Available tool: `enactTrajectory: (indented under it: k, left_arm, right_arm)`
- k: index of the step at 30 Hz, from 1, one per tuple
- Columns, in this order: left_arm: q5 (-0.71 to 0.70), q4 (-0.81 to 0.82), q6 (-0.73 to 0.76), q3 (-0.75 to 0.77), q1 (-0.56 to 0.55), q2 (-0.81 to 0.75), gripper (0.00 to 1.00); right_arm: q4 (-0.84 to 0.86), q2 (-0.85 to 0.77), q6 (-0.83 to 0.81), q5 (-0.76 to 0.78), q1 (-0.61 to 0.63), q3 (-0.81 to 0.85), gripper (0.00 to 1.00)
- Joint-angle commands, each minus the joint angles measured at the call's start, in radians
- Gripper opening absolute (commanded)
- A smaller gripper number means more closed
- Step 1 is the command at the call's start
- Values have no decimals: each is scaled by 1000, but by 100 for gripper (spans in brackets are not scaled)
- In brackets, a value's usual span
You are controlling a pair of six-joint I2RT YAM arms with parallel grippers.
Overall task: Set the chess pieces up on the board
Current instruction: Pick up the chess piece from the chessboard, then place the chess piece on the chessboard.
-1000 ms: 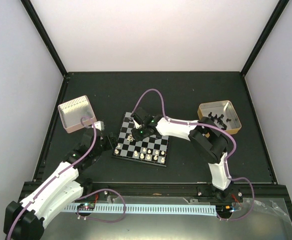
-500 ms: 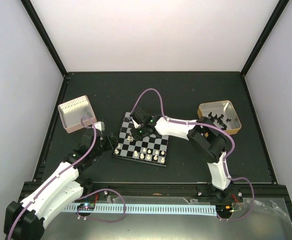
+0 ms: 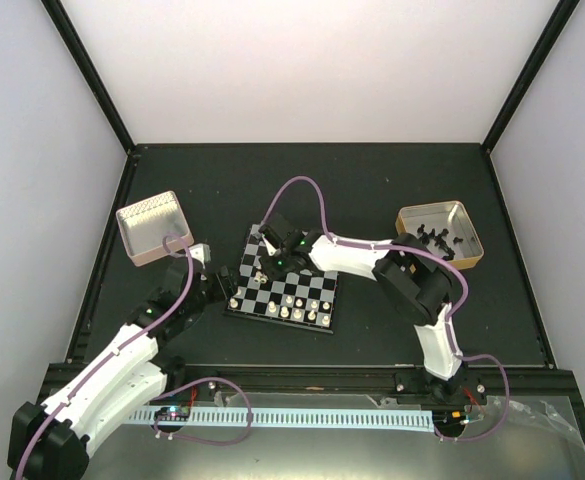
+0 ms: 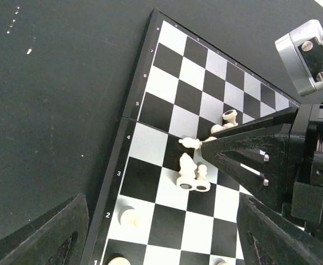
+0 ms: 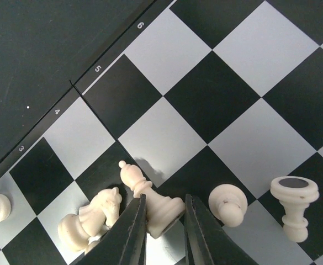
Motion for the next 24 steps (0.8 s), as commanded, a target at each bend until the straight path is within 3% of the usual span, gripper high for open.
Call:
enactTrajectory:
  k: [1,6,13,21,24]
  left_arm:
    - [37,43,-14,-5,8,-8,75]
    - [86,100,-51,-19,8,-8,76]
    - [176,302,-198,-71,9,14,79]
    - [277,605,-340,-141,32,130,81]
    - [325,707,-364,-163,41,173,76]
  right_arm:
    - [39,-42,10,52,5,-53,16]
    - [119,-103,24,65,5,-111,16]
    - [280,-209,29,26,5,-223,16]
    - [382,-299,36,-112,5,-315,16]
    - [419,-332,48,-179,5,-345,16]
